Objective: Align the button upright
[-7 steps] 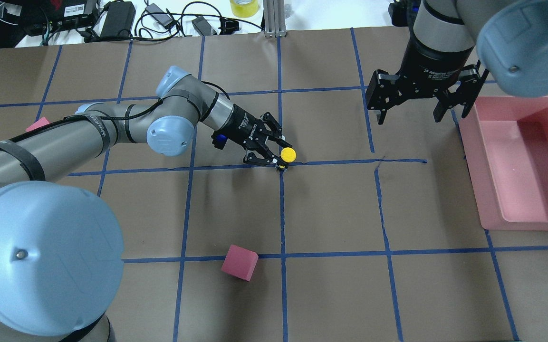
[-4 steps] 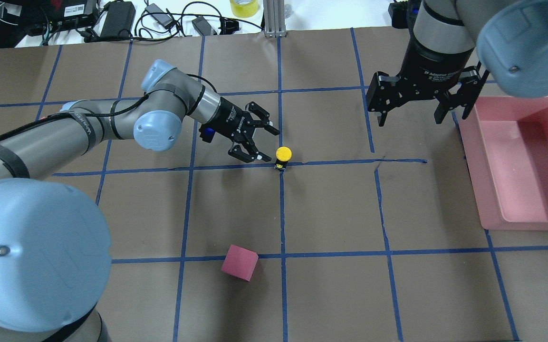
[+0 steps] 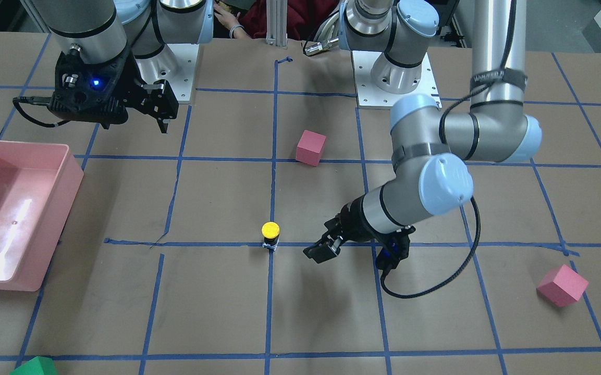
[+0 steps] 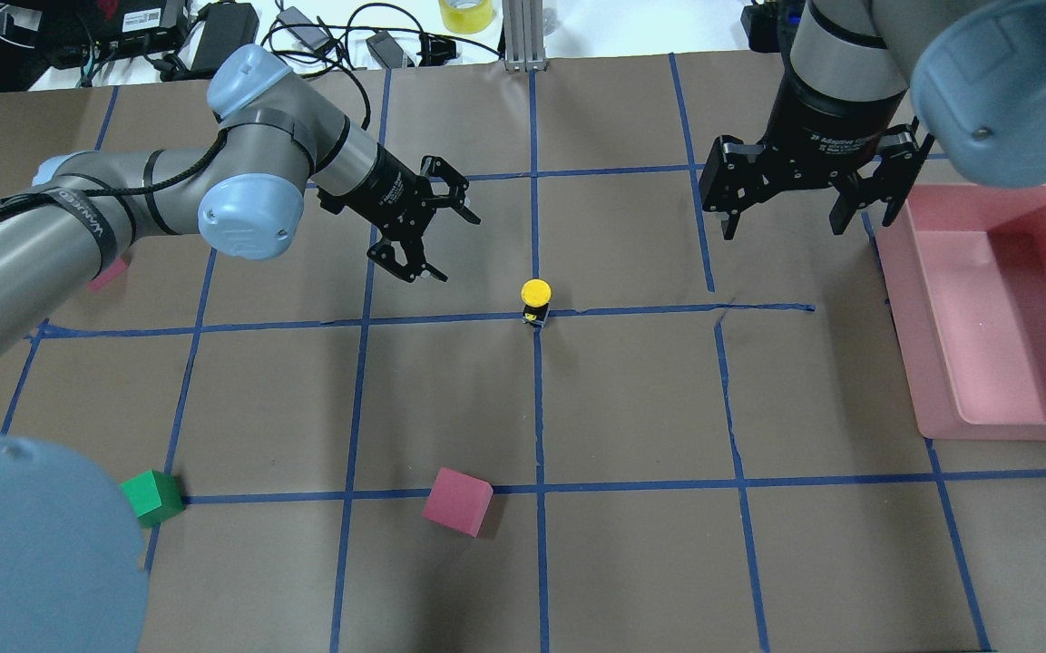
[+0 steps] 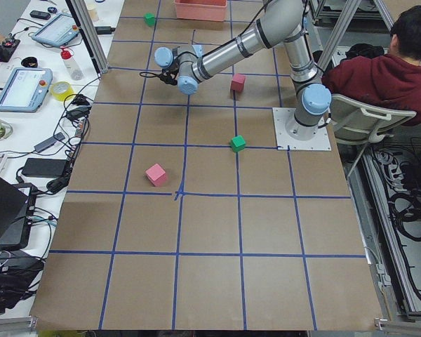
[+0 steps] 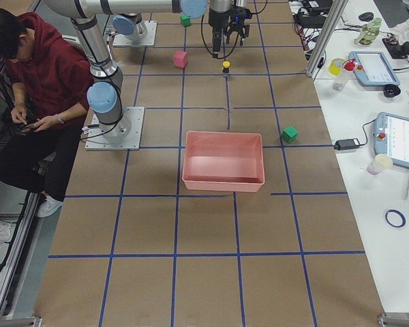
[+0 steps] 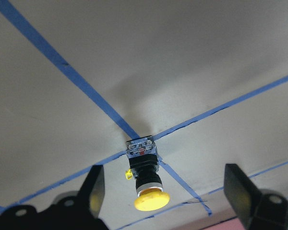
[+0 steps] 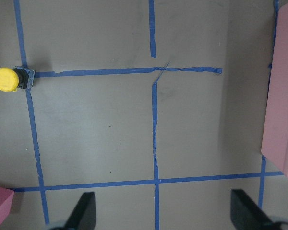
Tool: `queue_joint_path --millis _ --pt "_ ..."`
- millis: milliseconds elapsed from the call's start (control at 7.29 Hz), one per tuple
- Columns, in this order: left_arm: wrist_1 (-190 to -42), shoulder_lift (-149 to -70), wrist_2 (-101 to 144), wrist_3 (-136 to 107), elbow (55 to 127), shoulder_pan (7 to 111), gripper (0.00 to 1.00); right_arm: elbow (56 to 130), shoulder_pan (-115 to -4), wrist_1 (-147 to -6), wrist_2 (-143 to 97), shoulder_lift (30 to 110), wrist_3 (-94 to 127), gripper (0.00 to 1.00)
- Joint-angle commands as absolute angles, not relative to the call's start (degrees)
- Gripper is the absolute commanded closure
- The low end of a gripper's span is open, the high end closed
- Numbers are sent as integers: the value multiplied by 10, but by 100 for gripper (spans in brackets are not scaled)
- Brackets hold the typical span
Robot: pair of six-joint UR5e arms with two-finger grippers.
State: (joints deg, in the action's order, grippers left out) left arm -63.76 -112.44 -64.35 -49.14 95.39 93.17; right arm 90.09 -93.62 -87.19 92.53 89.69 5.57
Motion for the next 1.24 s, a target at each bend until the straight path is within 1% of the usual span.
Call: queue_joint_path --millis 0,137,275,412,549,961,1098 --pt "-646 -1064 -794 -316 952 986 7 904 -936 -879 924 896 56 0" --pt "-657 -1037 -826 -208 952 989 3 904 -936 -880 924 896 56 0" --pt "-677 -1014 -871 -86 951 989 3 904 -935 -879 924 896 56 0" --pt "-687 -993 -892 5 947 986 0 904 -936 -877 924 896 56 0" --pt "-726 -976 -906 38 937 983 0 904 -936 -871 925 896 56 0" --pt "-895 -954 -932 40 850 983 0 904 -936 -878 925 896 51 0" --pt "-901 -950 -926 39 853 985 0 904 -935 -881 925 896 49 0"
